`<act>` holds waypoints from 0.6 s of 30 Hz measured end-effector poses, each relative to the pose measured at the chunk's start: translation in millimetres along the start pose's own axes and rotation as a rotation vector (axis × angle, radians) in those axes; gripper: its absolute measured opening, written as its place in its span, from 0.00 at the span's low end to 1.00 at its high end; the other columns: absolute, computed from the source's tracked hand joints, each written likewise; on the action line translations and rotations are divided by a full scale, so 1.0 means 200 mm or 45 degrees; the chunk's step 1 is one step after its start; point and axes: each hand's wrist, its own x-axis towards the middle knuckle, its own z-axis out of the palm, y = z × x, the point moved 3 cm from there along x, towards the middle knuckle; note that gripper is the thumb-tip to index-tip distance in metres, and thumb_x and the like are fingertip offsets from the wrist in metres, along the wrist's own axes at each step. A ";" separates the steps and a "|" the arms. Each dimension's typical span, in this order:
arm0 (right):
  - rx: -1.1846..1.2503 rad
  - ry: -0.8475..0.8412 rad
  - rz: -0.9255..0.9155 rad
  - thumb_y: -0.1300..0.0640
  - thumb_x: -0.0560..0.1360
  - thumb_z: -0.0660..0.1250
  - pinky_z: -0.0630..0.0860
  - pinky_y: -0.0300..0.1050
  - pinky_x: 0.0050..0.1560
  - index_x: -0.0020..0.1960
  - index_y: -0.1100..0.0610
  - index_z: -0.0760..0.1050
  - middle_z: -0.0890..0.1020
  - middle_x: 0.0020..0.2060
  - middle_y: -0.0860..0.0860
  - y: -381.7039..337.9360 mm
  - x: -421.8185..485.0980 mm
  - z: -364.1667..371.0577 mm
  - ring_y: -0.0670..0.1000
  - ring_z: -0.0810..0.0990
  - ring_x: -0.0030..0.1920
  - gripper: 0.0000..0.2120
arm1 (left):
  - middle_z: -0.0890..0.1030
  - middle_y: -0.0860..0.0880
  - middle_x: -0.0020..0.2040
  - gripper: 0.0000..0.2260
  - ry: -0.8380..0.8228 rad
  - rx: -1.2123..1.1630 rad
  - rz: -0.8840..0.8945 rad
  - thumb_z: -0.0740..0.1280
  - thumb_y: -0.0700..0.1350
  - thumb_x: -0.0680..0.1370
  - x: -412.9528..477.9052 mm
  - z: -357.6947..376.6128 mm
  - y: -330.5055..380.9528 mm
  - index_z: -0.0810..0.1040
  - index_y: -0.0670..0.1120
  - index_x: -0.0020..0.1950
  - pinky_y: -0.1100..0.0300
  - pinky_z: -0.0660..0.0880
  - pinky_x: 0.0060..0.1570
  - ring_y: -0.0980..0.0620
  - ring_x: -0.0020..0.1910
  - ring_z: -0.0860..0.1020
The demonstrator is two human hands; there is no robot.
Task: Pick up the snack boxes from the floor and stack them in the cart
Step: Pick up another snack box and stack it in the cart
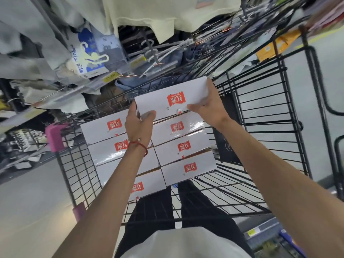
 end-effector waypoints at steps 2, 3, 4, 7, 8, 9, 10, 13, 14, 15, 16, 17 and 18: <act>-0.130 0.026 -0.023 0.61 0.76 0.75 0.67 0.53 0.76 0.80 0.54 0.58 0.63 0.76 0.53 -0.01 -0.06 0.01 0.55 0.63 0.76 0.39 | 0.79 0.50 0.68 0.28 0.002 -0.037 0.024 0.69 0.40 0.78 -0.04 -0.02 0.00 0.68 0.47 0.77 0.58 0.77 0.65 0.49 0.68 0.77; -0.181 0.049 -0.017 0.60 0.77 0.74 0.65 0.52 0.78 0.80 0.55 0.59 0.62 0.78 0.54 -0.01 -0.10 0.02 0.55 0.62 0.77 0.37 | 0.78 0.50 0.69 0.27 0.001 -0.050 0.039 0.69 0.39 0.78 -0.07 -0.03 0.00 0.69 0.47 0.77 0.54 0.75 0.68 0.48 0.69 0.76; -0.195 0.081 -0.010 0.60 0.78 0.73 0.64 0.52 0.78 0.79 0.56 0.62 0.62 0.78 0.55 -0.01 -0.14 0.02 0.55 0.62 0.78 0.34 | 0.78 0.50 0.70 0.26 -0.005 -0.056 0.055 0.69 0.39 0.79 -0.10 -0.03 0.01 0.70 0.47 0.76 0.55 0.74 0.69 0.48 0.70 0.75; -0.117 0.165 -0.038 0.60 0.79 0.72 0.66 0.52 0.78 0.74 0.57 0.70 0.68 0.75 0.55 -0.01 -0.29 0.05 0.54 0.67 0.75 0.25 | 0.74 0.51 0.71 0.23 0.023 -0.084 0.051 0.69 0.39 0.80 -0.21 -0.06 0.00 0.71 0.44 0.75 0.76 0.69 0.59 0.53 0.67 0.73; -0.077 0.174 -0.051 0.61 0.79 0.71 0.67 0.52 0.77 0.73 0.57 0.72 0.70 0.74 0.54 -0.01 -0.35 0.06 0.54 0.69 0.74 0.23 | 0.73 0.51 0.71 0.23 0.046 -0.106 0.037 0.69 0.39 0.80 -0.26 -0.08 -0.01 0.70 0.44 0.75 0.82 0.67 0.51 0.55 0.66 0.73; -0.036 0.167 -0.055 0.61 0.79 0.71 0.68 0.52 0.76 0.72 0.56 0.73 0.72 0.72 0.54 0.00 -0.41 0.07 0.53 0.70 0.73 0.21 | 0.73 0.51 0.71 0.23 0.068 -0.135 0.039 0.69 0.39 0.80 -0.30 -0.09 -0.04 0.71 0.44 0.75 0.84 0.67 0.46 0.55 0.64 0.73; 0.011 0.143 -0.054 0.61 0.80 0.70 0.69 0.51 0.75 0.71 0.55 0.74 0.73 0.72 0.53 0.01 -0.47 0.08 0.52 0.71 0.72 0.20 | 0.74 0.50 0.70 0.22 0.085 -0.148 0.055 0.69 0.39 0.80 -0.35 -0.11 -0.06 0.71 0.44 0.74 0.84 0.67 0.43 0.54 0.63 0.75; 0.131 0.042 -0.069 0.59 0.82 0.69 0.70 0.44 0.72 0.71 0.54 0.75 0.76 0.68 0.48 0.06 -0.66 0.11 0.48 0.72 0.69 0.18 | 0.78 0.51 0.63 0.17 0.168 -0.138 0.155 0.67 0.37 0.81 -0.54 -0.17 -0.13 0.76 0.43 0.70 0.80 0.71 0.45 0.55 0.54 0.77; 0.168 0.012 -0.072 0.60 0.82 0.68 0.71 0.38 0.67 0.70 0.54 0.75 0.76 0.66 0.46 0.08 -0.72 0.11 0.47 0.72 0.68 0.17 | 0.79 0.51 0.62 0.16 0.200 -0.141 0.190 0.67 0.37 0.81 -0.60 -0.19 -0.16 0.77 0.43 0.68 0.75 0.74 0.49 0.58 0.52 0.77; 0.204 -0.014 -0.085 0.61 0.82 0.68 0.72 0.32 0.61 0.69 0.54 0.76 0.77 0.64 0.45 0.11 -0.78 0.12 0.48 0.74 0.67 0.16 | 0.80 0.51 0.61 0.15 0.235 -0.151 0.221 0.66 0.36 0.80 -0.67 -0.21 -0.19 0.78 0.44 0.66 0.66 0.77 0.54 0.61 0.50 0.78; 0.233 -0.038 -0.104 0.62 0.82 0.68 0.72 0.26 0.55 0.69 0.54 0.76 0.77 0.63 0.45 0.14 -0.83 0.13 0.49 0.75 0.66 0.16 | 0.80 0.51 0.61 0.14 0.269 -0.162 0.239 0.66 0.36 0.80 -0.74 -0.23 -0.23 0.79 0.45 0.65 0.57 0.78 0.58 0.62 0.49 0.78; 0.262 -0.062 -0.126 0.63 0.82 0.67 0.73 0.25 0.53 0.68 0.54 0.77 0.78 0.64 0.46 0.16 -0.89 0.13 0.50 0.76 0.65 0.16 | 0.81 0.51 0.60 0.13 0.298 -0.180 0.254 0.66 0.36 0.80 -0.82 -0.25 -0.27 0.80 0.45 0.63 0.50 0.78 0.60 0.60 0.51 0.79; 0.292 -0.079 -0.146 0.64 0.81 0.68 0.74 0.27 0.54 0.67 0.55 0.77 0.79 0.63 0.47 0.18 -0.93 0.13 0.51 0.78 0.63 0.16 | 0.82 0.51 0.60 0.13 0.323 -0.202 0.260 0.66 0.36 0.80 -0.89 -0.26 -0.30 0.80 0.45 0.63 0.47 0.77 0.63 0.56 0.54 0.80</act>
